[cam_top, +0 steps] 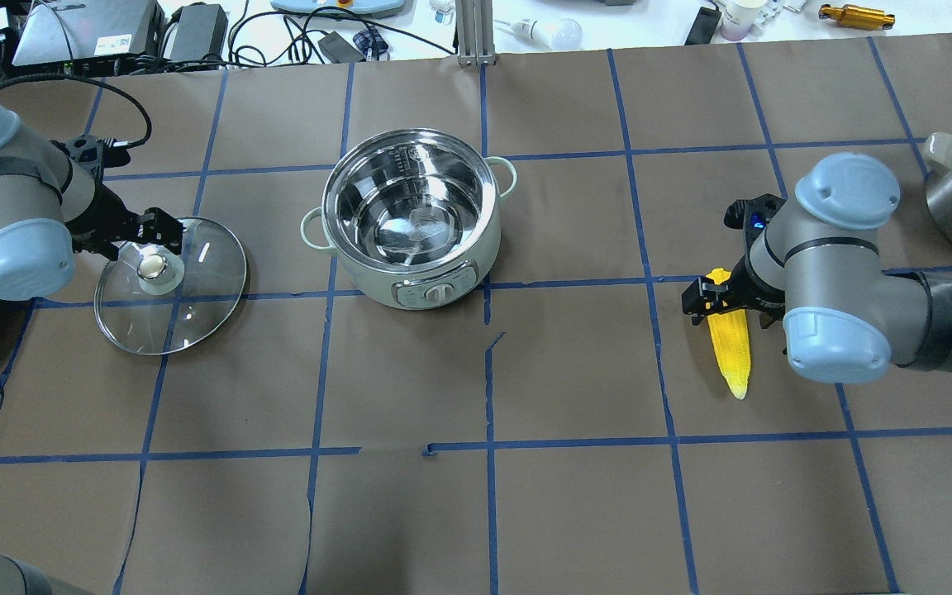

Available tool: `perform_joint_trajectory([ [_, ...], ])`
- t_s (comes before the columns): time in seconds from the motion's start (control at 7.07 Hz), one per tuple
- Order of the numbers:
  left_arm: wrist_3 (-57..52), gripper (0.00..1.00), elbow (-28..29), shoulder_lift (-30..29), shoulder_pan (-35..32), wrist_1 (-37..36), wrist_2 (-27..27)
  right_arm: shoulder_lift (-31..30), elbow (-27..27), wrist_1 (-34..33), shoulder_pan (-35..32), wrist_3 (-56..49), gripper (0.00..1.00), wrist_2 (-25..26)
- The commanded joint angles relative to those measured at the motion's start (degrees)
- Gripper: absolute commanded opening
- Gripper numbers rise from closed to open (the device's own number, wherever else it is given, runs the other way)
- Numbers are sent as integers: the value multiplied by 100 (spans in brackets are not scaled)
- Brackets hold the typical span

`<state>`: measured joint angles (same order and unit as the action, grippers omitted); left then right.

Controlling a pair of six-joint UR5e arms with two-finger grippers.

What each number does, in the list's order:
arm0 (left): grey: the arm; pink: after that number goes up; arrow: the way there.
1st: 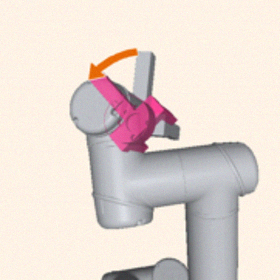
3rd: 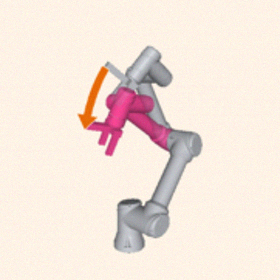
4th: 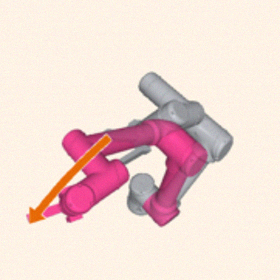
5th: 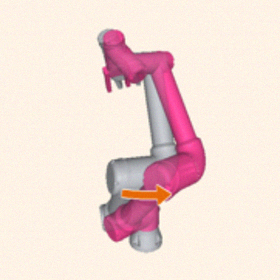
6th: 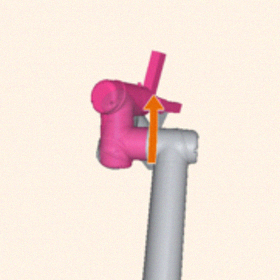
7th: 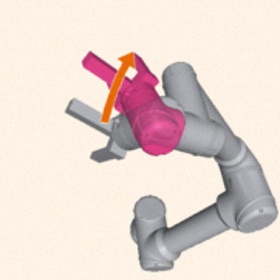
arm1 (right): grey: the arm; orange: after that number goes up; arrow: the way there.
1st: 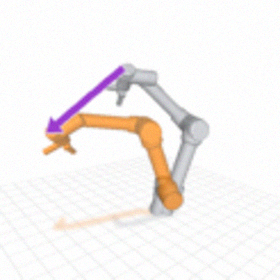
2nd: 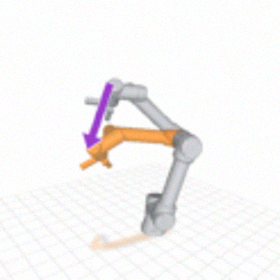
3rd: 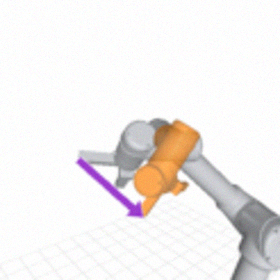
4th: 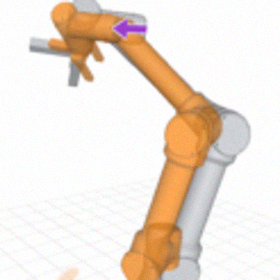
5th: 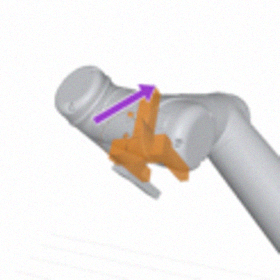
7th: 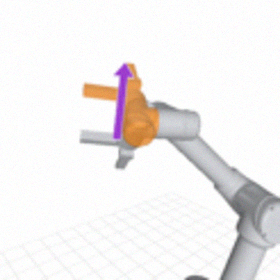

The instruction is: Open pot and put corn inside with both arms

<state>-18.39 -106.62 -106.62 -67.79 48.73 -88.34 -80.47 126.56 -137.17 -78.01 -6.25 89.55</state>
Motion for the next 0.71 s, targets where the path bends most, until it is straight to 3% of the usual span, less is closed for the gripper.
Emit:
perform_joint_trajectory([
  [0.0,883,100,953,648,-1002,1568,-68,181,53,-213,14,-34,91,45],
  [0.14,1430,100,1777,974,-1417,2613,-130,216,62,-213,5,-34,86,54],
  [0.28,1853,100,2507,1194,-1674,3877,-78,234,53,-213,14,-34,68,54],
  [0.57,2461,100,2691,1581,-2271,4293,-122,234,44,-196,23,-60,15,80],
])
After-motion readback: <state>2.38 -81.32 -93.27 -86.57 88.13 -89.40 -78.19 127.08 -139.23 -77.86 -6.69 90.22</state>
